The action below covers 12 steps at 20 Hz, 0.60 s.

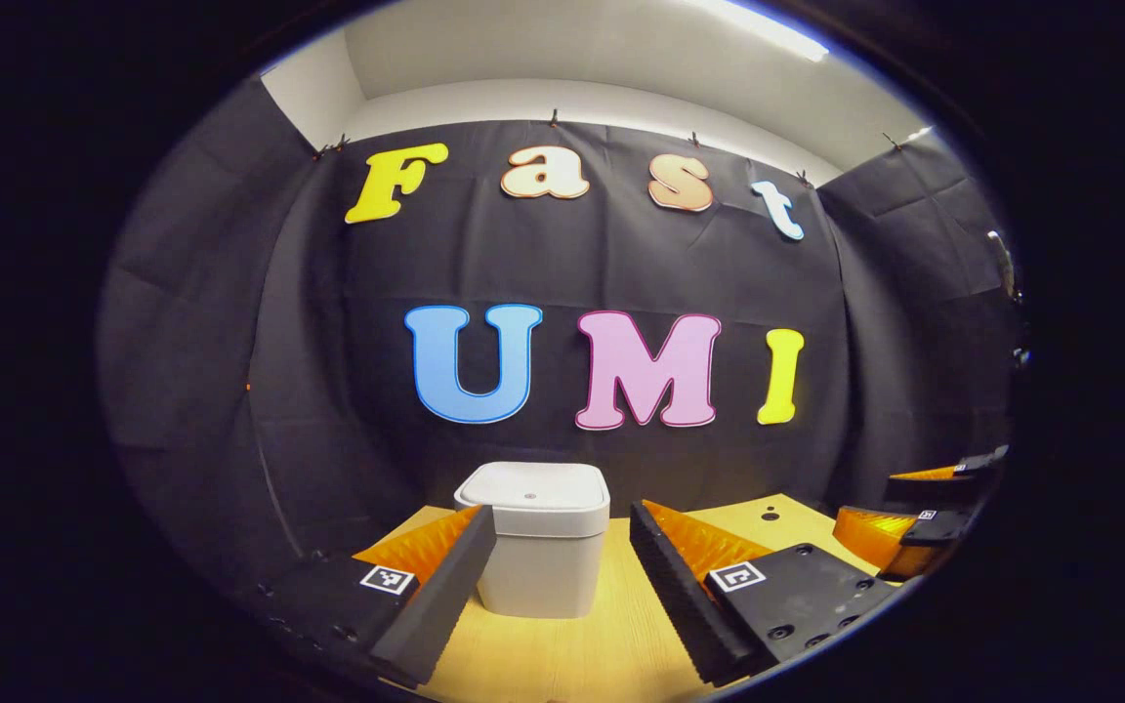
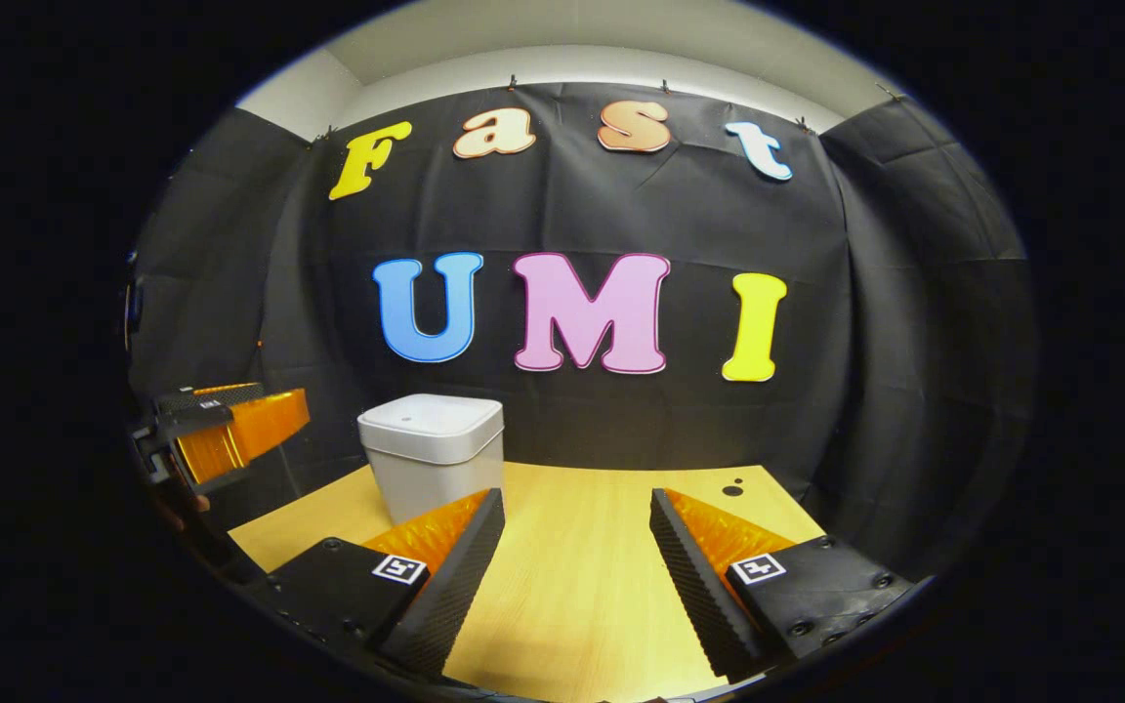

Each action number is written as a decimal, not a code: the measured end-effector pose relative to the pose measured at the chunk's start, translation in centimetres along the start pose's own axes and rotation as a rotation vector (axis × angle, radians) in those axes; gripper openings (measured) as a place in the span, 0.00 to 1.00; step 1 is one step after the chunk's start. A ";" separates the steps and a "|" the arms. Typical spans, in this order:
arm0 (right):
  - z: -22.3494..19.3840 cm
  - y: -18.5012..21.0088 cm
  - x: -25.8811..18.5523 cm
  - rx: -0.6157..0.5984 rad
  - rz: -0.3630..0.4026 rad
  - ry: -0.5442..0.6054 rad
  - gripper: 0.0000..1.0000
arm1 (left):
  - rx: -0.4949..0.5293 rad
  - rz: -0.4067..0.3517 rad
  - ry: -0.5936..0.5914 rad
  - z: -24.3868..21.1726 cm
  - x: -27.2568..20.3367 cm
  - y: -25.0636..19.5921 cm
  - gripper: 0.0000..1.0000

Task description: Press the lid of the desktop garbage bin to open it, pick up the crumpled paper on the desktop and throw it into the bin, then pick up the pop can on the desktop and drop it into the bin, and finally close the garbage bin lid.

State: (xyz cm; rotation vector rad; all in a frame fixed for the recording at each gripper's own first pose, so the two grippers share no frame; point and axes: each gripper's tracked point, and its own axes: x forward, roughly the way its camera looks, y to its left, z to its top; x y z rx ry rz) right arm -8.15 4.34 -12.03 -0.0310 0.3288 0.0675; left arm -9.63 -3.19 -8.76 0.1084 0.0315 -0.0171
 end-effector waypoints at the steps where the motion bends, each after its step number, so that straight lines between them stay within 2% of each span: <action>1: -0.1 0.2 -0.1 -0.007 0.001 0.000 0.97 | 0.012 -0.005 -0.009 0.1 0.2 0.0 0.94; 4: 0.1 0.4 0.1 -0.009 0.001 -0.003 0.97 | 0.012 -0.008 -0.018 0.4 0.7 0.1 0.94; 9: 2.3 -0.1 0.9 -0.015 -0.023 -0.076 0.96 | 0.026 -0.029 -0.038 0.8 1.5 -0.1 0.94; 12: 2.9 -0.3 0.9 0.000 -0.037 -0.095 0.97 | -0.003 -0.029 -0.044 1.0 1.6 -0.2 0.93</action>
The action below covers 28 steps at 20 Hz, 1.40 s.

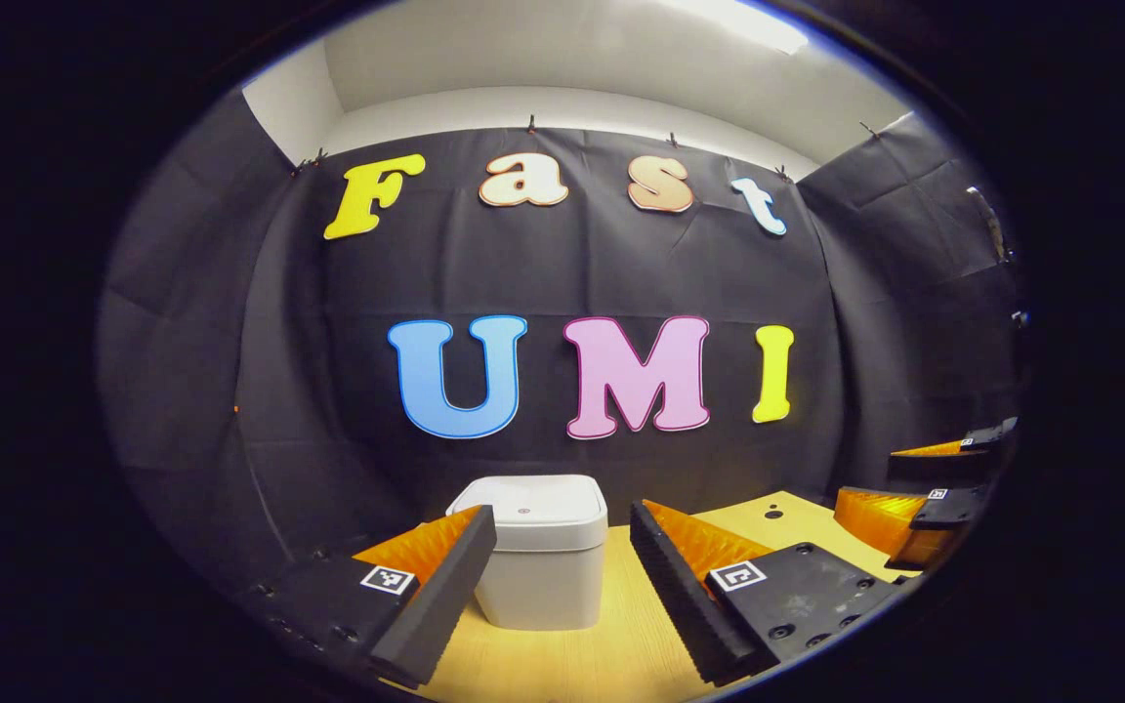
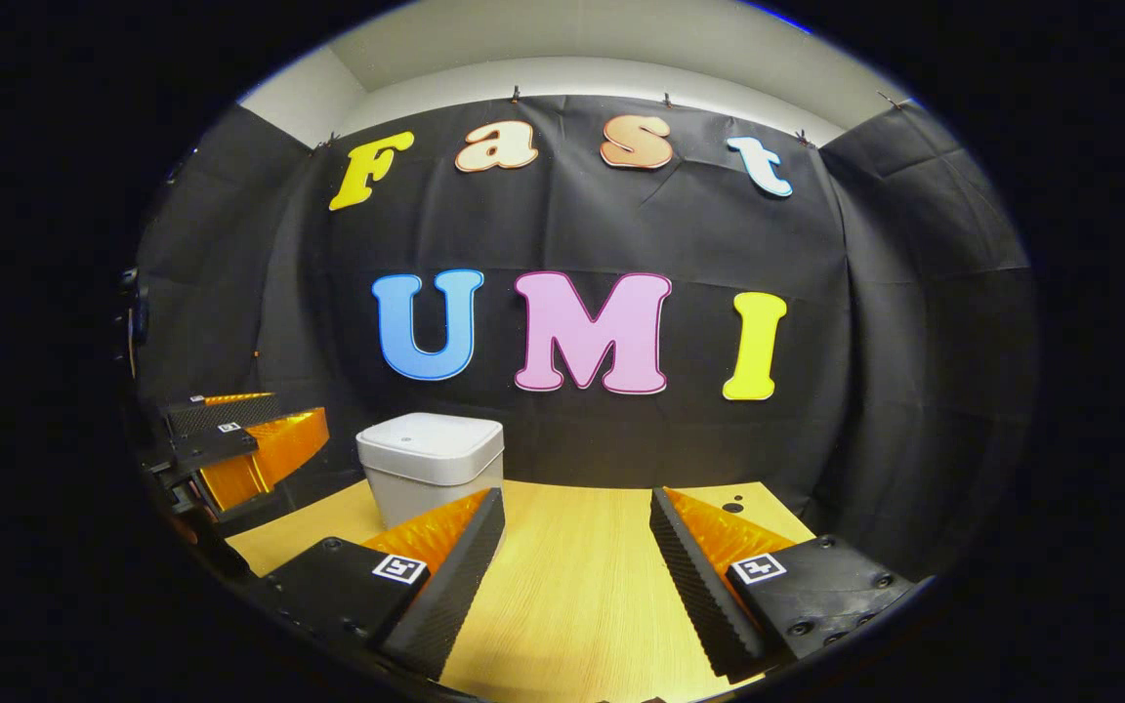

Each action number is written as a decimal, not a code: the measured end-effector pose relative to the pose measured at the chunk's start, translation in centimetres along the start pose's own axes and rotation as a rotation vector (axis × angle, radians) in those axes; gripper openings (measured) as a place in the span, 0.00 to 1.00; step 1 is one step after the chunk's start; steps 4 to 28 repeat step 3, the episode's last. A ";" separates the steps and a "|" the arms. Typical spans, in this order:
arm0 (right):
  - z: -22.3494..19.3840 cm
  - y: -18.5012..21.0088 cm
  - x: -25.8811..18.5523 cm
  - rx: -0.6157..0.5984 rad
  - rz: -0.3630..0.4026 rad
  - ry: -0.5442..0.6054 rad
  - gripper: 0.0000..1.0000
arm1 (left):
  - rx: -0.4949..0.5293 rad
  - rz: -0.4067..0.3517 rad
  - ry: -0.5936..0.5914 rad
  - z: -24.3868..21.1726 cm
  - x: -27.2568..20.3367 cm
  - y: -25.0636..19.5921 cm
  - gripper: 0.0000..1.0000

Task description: Press the lid of the desktop garbage bin to open it, pick up the crumpled paper on the desktop and throw it into the bin, then pick up the pop can on the desktop and drop it into the bin, and finally close the garbage bin lid.

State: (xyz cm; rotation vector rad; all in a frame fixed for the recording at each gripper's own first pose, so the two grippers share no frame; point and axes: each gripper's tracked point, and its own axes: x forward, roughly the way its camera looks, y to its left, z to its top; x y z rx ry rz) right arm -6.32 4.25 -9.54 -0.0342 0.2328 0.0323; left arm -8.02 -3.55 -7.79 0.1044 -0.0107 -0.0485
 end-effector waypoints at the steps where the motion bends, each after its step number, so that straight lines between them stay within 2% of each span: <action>1: 0.1 -0.2 0.1 -0.003 -0.010 -0.006 0.96 | -0.004 -0.005 -0.003 -0.1 0.0 -0.1 0.93; 3: -0.1 -0.5 0.3 -0.007 -0.020 0.005 0.96 | -0.030 -0.015 0.012 -1.0 0.2 0.0 0.94; 28: -0.1 -0.5 0.3 -0.007 -0.020 0.005 0.96 | -0.030 -0.015 0.012 -1.0 0.2 0.0 0.94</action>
